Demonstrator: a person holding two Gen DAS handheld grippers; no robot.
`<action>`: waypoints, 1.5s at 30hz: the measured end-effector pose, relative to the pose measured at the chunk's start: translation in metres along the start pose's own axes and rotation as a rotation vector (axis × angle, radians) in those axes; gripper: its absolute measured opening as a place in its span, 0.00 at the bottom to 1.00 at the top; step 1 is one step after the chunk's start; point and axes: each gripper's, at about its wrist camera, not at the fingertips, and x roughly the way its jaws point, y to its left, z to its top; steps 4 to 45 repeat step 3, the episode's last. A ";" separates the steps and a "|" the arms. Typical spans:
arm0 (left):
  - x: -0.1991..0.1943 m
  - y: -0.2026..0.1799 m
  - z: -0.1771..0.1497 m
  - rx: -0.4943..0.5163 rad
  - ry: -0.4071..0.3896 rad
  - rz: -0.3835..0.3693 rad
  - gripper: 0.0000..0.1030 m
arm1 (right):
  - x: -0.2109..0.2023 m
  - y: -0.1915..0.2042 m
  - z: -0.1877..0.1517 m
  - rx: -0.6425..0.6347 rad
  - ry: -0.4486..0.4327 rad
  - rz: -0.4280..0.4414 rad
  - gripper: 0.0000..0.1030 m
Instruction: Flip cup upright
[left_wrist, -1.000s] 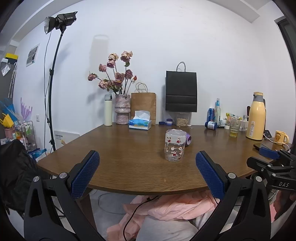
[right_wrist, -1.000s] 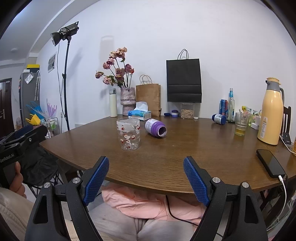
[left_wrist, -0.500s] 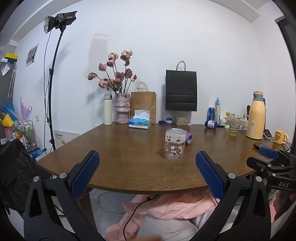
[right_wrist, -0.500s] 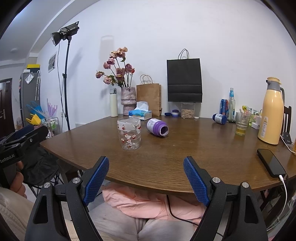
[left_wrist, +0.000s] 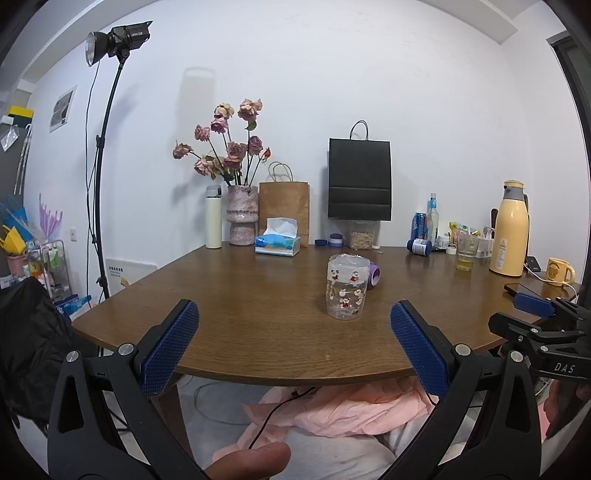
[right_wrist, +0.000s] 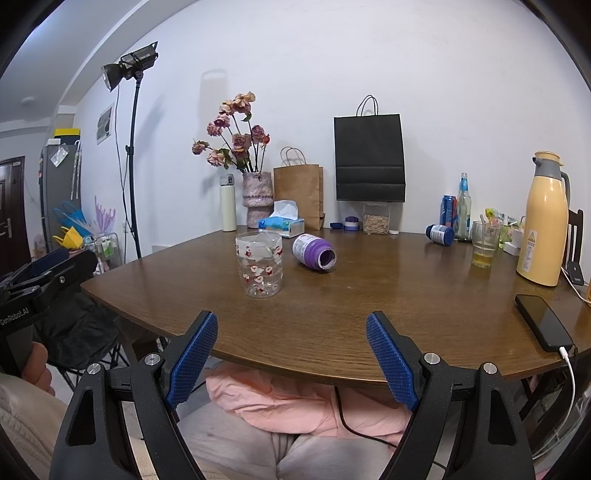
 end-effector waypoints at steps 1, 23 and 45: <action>0.001 -0.001 0.000 0.000 0.001 0.001 1.00 | 0.000 0.000 -0.001 0.001 0.002 0.000 0.85; 0.002 -0.002 0.000 0.000 0.004 0.001 1.00 | 0.000 0.001 -0.002 0.002 0.004 0.000 0.85; 0.002 -0.002 0.000 0.000 0.004 0.001 1.00 | 0.000 0.001 -0.002 0.002 0.004 0.000 0.85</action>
